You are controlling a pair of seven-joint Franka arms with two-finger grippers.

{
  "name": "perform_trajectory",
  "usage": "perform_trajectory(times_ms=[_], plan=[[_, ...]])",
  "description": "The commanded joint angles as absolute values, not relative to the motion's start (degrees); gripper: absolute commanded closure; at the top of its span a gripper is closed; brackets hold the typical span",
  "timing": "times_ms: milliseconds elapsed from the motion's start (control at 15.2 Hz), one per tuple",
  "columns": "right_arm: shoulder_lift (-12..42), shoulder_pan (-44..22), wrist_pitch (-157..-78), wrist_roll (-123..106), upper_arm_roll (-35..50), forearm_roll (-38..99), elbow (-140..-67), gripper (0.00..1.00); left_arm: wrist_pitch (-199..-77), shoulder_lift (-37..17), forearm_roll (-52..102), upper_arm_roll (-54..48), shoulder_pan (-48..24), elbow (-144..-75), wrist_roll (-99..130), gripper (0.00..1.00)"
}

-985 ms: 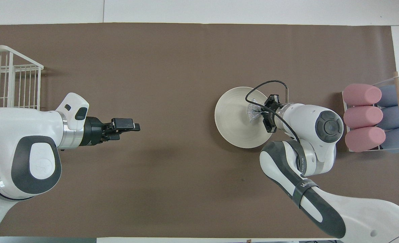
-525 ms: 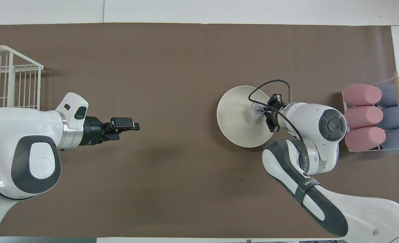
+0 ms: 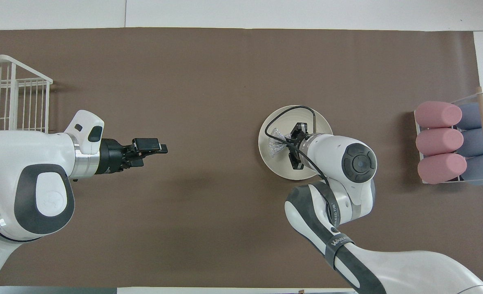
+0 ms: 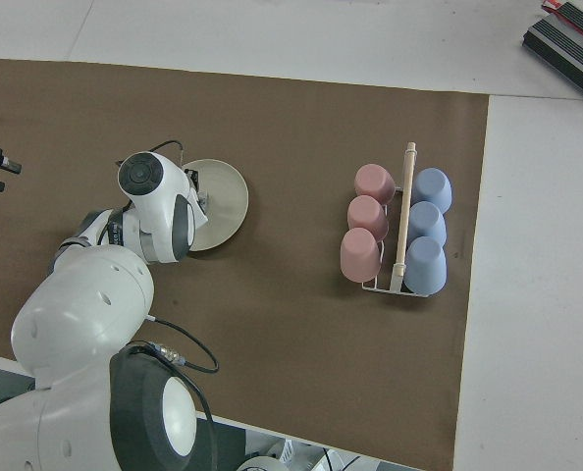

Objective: Wipe plate with sponge

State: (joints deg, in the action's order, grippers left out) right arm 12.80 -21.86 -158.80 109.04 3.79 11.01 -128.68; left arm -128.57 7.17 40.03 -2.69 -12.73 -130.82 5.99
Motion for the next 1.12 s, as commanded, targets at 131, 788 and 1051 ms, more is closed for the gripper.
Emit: perform_trajectory(times_ms=[131,788,1051], plan=[[15.12,-25.66,-158.73,113.99,3.87,10.99,-126.74,1.00,-129.90,6.68,38.76,-2.37,-13.36,-130.52,7.65,0.00],[10.55,-22.85,-127.55,114.34,1.49,9.76,-110.41,1.00,-129.46,6.68,38.76,-2.37,-12.92,-130.69,9.05,0.00],[10.81,-24.34,-120.94,118.11,2.02,9.58,-101.01,1.00,-128.76,6.94,39.98,-2.37,-12.74,-130.87,9.05,0.00]])
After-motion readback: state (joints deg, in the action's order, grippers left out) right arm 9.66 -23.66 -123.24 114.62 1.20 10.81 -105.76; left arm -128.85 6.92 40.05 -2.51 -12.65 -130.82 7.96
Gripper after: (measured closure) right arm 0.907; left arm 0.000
